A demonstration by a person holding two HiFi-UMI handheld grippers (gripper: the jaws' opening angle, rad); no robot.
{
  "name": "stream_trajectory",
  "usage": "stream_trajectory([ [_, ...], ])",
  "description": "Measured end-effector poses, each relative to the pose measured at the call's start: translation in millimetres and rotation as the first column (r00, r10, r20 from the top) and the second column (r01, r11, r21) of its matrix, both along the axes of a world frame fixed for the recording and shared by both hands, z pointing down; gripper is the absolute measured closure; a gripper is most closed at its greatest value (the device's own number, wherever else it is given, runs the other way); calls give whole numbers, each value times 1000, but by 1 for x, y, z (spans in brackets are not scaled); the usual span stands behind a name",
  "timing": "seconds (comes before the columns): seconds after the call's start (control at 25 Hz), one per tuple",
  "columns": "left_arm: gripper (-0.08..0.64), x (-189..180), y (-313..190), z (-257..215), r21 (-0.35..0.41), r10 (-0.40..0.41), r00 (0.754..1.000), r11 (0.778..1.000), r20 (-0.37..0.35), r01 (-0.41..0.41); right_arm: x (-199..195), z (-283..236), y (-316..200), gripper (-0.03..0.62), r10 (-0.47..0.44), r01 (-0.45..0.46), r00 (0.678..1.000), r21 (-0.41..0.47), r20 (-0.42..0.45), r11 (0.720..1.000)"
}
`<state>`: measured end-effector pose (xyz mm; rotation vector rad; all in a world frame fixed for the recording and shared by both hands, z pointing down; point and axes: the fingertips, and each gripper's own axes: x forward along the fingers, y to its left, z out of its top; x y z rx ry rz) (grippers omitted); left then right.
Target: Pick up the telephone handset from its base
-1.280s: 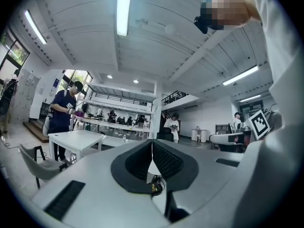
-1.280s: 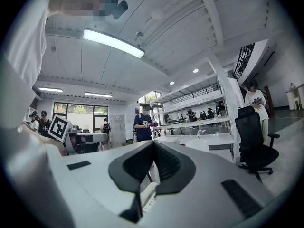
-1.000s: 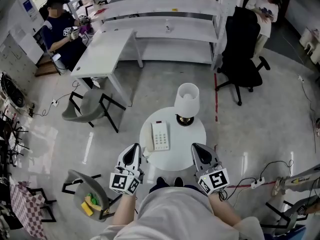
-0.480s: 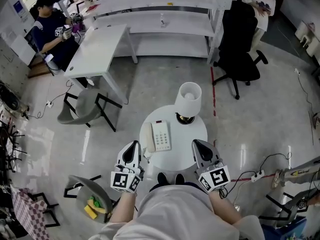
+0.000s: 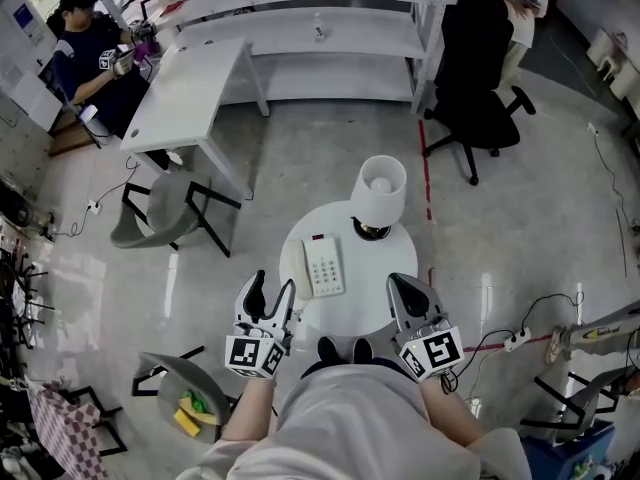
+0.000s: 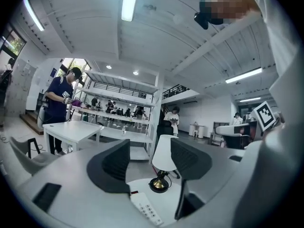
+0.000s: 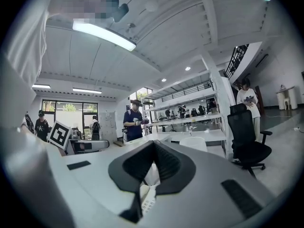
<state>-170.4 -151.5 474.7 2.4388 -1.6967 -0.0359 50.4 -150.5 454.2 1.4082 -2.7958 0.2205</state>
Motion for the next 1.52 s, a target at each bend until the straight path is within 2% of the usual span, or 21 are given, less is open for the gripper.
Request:
stream_trajectory([
  [0.04, 288, -2, -2, 5, -17, -18, 1000, 1000, 2, 18, 0, 0, 0, 583, 0, 0, 1000, -1, 1, 1000],
  [0.2, 260, -8, -7, 30, -84, -67, 998, 994, 16, 68, -1, 4, -2, 583, -3, 3, 1000, -10, 2, 1000],
  [0.56, 259, -7, -21, 84, -189, -83, 996, 978, 33, 88, 1, 9, -7, 583, -3, 4, 1000, -34, 24, 999],
  [0.88, 259, -10, -41, 141, -309, -95, 994, 945, 60, 109, 2, 13, -14, 583, 8, -4, 998, -60, 58, 998],
  [1.2, 259, -6, -57, 199, -420, -76, 991, 900, 113, 117, 8, 17, -15, 583, 23, -19, 998, -76, 56, 997],
  [1.36, 259, -9, -63, 226, -480, -95, 988, 866, 122, 142, 9, 20, -15, 583, 28, -23, 998, -84, 55, 996],
  [1.52, 259, -12, -67, 253, -539, -104, 981, 824, 162, 176, 10, 23, -16, 583, 35, -30, 998, -91, 50, 995],
])
